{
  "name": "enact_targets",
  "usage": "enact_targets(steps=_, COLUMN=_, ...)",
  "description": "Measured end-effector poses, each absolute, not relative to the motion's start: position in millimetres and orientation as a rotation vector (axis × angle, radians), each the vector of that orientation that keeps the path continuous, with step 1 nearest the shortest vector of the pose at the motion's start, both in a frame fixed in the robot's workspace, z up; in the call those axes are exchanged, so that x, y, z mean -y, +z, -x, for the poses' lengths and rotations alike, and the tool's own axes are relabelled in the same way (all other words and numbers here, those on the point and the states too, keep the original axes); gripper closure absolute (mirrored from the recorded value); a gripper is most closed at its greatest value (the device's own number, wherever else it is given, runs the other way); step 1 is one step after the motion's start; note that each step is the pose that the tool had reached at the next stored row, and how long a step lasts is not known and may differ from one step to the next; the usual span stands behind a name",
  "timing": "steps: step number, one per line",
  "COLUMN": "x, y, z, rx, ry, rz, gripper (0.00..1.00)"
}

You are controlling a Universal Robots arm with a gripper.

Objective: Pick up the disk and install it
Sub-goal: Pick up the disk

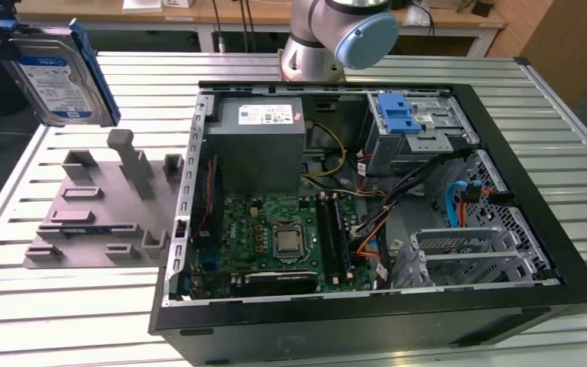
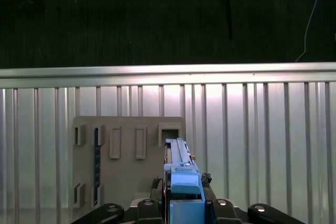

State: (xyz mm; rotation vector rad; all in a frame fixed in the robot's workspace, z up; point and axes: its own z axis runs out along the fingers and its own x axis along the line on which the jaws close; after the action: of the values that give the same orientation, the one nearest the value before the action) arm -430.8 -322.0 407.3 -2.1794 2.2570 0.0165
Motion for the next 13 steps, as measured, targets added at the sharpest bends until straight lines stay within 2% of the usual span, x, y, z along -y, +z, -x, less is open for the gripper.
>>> enact_targets(steps=13, x=321.4, y=412.9, z=430.8, rx=-2.257, ry=0.016, rz=2.179, gripper=0.64)
